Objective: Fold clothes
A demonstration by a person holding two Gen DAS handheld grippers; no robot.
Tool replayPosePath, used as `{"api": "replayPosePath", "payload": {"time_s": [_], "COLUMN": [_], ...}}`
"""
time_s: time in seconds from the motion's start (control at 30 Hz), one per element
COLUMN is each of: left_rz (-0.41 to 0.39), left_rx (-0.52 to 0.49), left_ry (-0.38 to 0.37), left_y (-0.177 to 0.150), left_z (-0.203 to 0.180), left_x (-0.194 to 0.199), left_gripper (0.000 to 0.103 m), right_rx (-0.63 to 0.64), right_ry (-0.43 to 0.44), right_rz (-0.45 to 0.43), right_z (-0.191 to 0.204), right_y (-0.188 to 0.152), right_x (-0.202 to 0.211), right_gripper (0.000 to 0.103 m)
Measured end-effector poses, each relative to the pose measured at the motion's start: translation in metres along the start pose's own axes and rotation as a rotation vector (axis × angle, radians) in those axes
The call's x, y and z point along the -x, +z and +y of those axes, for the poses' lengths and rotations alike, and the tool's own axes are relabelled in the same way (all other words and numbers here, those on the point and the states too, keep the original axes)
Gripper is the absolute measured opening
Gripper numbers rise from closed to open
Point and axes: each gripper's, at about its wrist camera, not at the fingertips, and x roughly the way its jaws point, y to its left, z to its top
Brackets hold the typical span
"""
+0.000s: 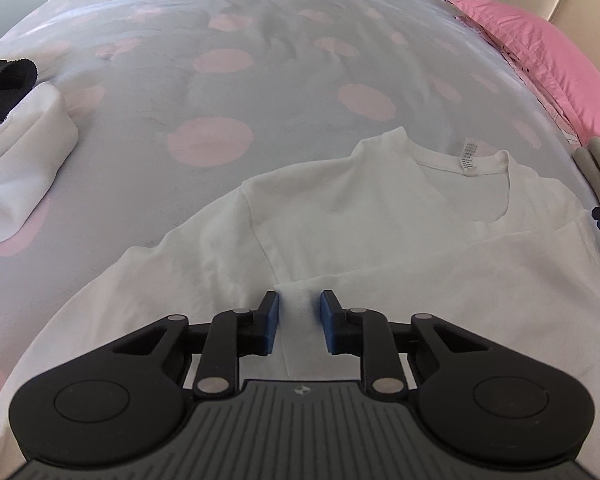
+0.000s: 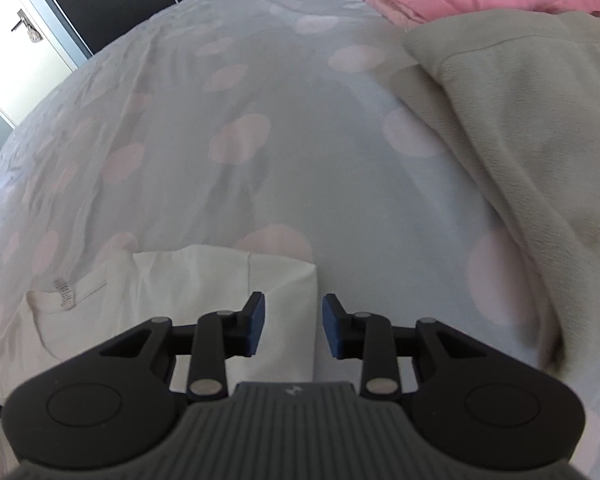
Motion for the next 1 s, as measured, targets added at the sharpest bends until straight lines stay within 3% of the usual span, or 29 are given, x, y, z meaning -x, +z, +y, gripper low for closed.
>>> {"api": "replayPosePath", "payload": {"time_s": [0.1, 0.17, 0.4, 0.57, 0.67, 0.73, 0.83, 0.9, 1.0], "left_rz": [-0.014, -0.026, -0.084, -0.071, -0.059, -0.044, -0.05, -0.048, -0.051], "left_rx": [0.002, -0.003, -0.034, -0.049, -0.048, -0.043, -0.021, -0.019, -0.038], "left_ry": [0.0, -0.002, 0.005, 0.042, 0.043, 0.028, 0.017, 0.016, 0.029], "left_y": [-0.002, -0.003, 0.007, 0.015, 0.012, 0.01, 0.009, 0.007, 0.003], "left_z": [0.001, 0.0, -0.014, -0.02, -0.016, -0.013, -0.009, -0.009, -0.012], "left_x": [-0.002, -0.002, 0.006, -0.004, -0.005, -0.005, 0.001, 0.005, 0.015], "left_gripper": [0.014, 0.009, 0.004, 0.004, 0.005, 0.006, 0.016, 0.021, 0.024], "right_rx": [-0.006, 0.005, 0.003, -0.022, 0.019, -0.04, -0.147, -0.145, -0.077], "right_ry": [-0.008, -0.024, -0.045, -0.167, -0.298, -0.262, -0.078, -0.009, 0.06], "right_rz": [0.013, 0.022, -0.083, -0.091, -0.147, -0.12, -0.072, -0.046, -0.002], "right_z": [0.004, 0.006, 0.005, -0.011, -0.017, -0.035, -0.057, -0.057, -0.047], "right_y": [-0.001, -0.003, 0.001, 0.005, 0.004, 0.009, 0.007, -0.002, -0.021], "right_x": [-0.018, -0.027, -0.008, -0.02, -0.019, -0.015, -0.004, 0.004, 0.016], "right_gripper": [0.034, 0.006, 0.003, 0.002, 0.0, 0.002, 0.011, 0.032, 0.036]}}
